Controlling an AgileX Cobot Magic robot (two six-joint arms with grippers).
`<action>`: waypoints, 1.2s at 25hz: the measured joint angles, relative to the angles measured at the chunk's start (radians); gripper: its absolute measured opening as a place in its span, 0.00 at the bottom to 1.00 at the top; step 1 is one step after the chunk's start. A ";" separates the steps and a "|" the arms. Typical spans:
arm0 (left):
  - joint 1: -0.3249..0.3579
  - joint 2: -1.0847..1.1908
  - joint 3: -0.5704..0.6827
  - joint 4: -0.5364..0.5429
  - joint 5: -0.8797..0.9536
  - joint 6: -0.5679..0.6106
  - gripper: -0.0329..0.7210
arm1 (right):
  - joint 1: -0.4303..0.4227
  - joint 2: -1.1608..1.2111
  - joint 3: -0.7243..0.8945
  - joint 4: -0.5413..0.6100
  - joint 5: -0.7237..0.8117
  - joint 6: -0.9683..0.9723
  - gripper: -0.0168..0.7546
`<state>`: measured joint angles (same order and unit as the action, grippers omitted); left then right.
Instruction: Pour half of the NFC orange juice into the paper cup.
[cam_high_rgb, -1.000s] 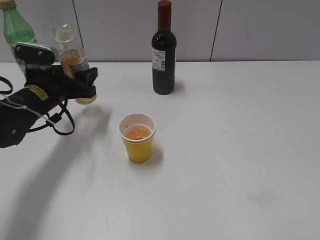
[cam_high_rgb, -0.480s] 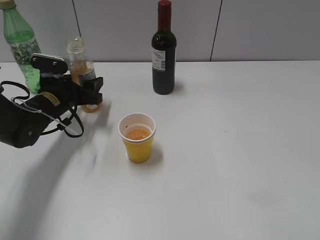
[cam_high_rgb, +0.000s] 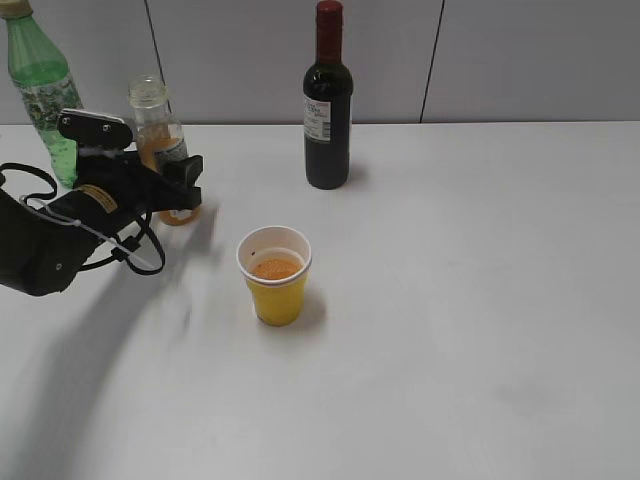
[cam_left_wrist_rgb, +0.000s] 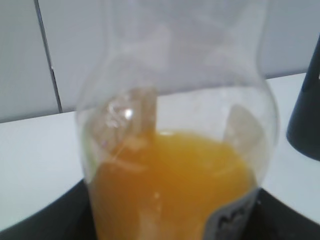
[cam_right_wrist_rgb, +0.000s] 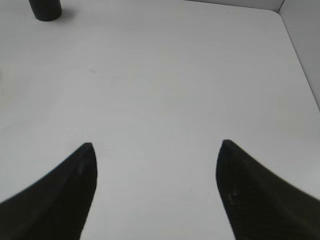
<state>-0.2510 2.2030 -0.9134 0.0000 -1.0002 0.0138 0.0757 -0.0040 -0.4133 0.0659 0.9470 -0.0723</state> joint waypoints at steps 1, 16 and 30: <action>0.000 0.000 -0.001 0.000 0.001 0.000 0.67 | 0.000 0.000 0.000 0.000 0.000 0.000 0.75; 0.002 0.000 -0.003 0.008 0.001 0.000 0.89 | 0.000 0.000 0.000 0.000 0.000 -0.001 0.75; 0.005 -0.158 0.236 0.010 -0.088 0.001 0.88 | 0.000 0.000 0.000 0.000 0.000 -0.001 0.76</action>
<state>-0.2463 2.0452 -0.6779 0.0103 -1.0880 0.0147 0.0757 -0.0040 -0.4133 0.0659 0.9470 -0.0732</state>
